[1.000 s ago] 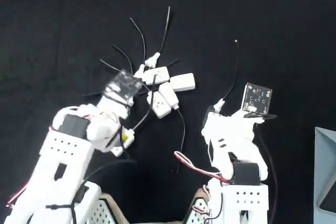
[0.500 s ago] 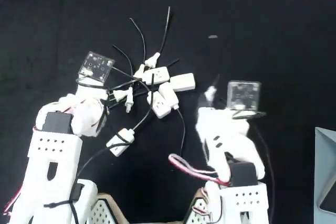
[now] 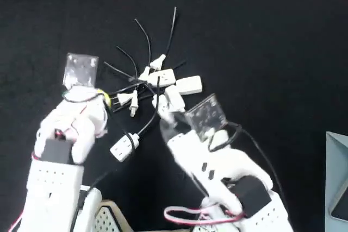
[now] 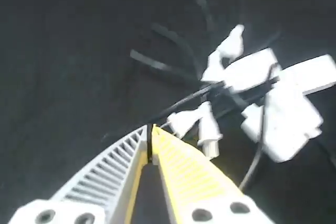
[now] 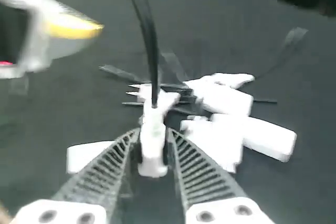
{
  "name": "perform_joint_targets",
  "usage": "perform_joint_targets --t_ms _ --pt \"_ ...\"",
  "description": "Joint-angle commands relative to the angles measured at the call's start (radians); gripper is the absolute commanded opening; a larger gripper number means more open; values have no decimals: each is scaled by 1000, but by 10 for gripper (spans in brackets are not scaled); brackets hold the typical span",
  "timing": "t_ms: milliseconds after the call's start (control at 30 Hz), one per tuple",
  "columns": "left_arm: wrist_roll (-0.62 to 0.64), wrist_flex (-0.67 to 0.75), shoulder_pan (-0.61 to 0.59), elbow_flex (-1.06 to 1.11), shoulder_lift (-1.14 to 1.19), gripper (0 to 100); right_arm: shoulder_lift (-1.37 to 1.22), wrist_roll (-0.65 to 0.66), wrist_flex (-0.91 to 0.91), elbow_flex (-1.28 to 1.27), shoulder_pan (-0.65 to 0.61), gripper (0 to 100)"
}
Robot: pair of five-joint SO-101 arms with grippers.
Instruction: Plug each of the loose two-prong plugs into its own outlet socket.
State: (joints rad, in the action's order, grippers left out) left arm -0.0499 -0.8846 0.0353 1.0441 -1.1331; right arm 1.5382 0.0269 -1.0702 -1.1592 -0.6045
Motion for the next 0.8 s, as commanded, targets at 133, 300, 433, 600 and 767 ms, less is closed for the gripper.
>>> perform_joint_targets --t_ms 133,300,433,600,767 --pt "9 72 131 147 -253 28 1 3 -29 59 -236 11" --pt "6 72 217 223 -364 28 -4 -43 -29 54 -293 11" --pt "5 63 303 260 -451 28 -73 -52 -28 44 -322 11" --pt "-97 -20 363 289 -559 28 -179 -52 -28 74 -318 11" --pt "-137 -147 409 288 -663 29 -217 -52 -20 88 -318 11"
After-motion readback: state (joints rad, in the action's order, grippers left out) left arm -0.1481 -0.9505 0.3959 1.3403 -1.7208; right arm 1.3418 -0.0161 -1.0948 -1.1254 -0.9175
